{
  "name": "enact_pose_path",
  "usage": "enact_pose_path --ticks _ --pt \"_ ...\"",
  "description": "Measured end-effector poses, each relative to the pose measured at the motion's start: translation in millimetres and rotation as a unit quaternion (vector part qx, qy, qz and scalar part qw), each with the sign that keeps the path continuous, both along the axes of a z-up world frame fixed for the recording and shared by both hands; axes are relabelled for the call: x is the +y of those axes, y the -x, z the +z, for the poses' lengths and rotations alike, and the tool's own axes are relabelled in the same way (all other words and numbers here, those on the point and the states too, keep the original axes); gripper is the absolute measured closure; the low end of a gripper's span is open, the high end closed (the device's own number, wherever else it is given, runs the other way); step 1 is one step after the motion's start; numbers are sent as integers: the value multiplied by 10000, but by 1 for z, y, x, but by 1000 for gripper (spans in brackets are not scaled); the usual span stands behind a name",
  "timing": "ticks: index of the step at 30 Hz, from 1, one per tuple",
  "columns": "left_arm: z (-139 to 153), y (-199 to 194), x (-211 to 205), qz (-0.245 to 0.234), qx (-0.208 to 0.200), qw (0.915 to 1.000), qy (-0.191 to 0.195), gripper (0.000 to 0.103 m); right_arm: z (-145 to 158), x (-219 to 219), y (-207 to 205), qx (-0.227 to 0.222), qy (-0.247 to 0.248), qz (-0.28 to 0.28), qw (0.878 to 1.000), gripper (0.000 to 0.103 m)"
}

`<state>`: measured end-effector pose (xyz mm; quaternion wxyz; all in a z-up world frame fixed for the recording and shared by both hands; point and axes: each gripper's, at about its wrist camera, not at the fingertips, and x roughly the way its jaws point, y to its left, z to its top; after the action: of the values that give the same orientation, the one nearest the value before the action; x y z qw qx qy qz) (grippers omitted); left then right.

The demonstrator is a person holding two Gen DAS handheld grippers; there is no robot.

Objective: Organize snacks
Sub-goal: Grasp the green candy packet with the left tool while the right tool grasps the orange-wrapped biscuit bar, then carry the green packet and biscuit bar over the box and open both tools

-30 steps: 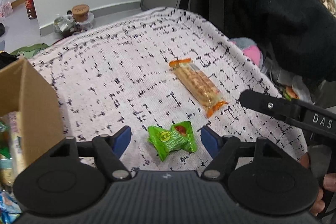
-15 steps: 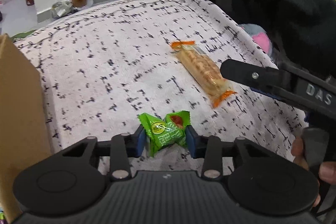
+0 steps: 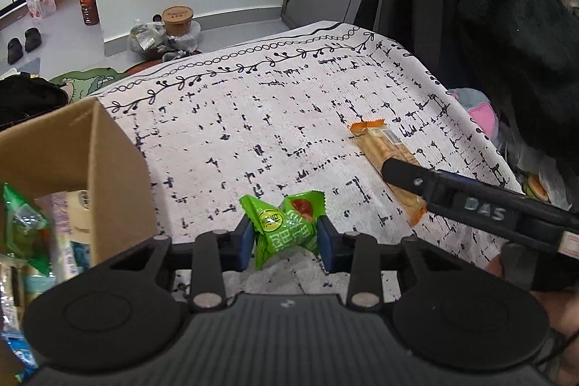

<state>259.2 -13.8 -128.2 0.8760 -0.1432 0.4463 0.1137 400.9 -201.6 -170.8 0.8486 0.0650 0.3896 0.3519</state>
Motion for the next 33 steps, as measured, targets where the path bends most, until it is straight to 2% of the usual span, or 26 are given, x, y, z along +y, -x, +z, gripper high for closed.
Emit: enact_pose_path --ticks 2,4,6,12,19,33 --pt "3 4 0 -47 24 10000 -41 68 -2 6 0 28 73 68 9999 40" --pt "7 8 0 -72 15 9999 -74 68 -3 8 2 54 168 149 9997 65" --pt "14 14 2 -94 -56 9999 -111 68 -2 8 3 90 199 181 9996 69" --pt "31 29 9 -40 -261 9995 -145 68 14 4 18 -60 78 163 9998 70" --pt "42 47 17 55 -480 9988 57 68 34 2 48 -135 62 225 9996 70" --pt "67 77 44 249 -923 9950 282 68 83 31 85 -330 -188 209 9991 70"
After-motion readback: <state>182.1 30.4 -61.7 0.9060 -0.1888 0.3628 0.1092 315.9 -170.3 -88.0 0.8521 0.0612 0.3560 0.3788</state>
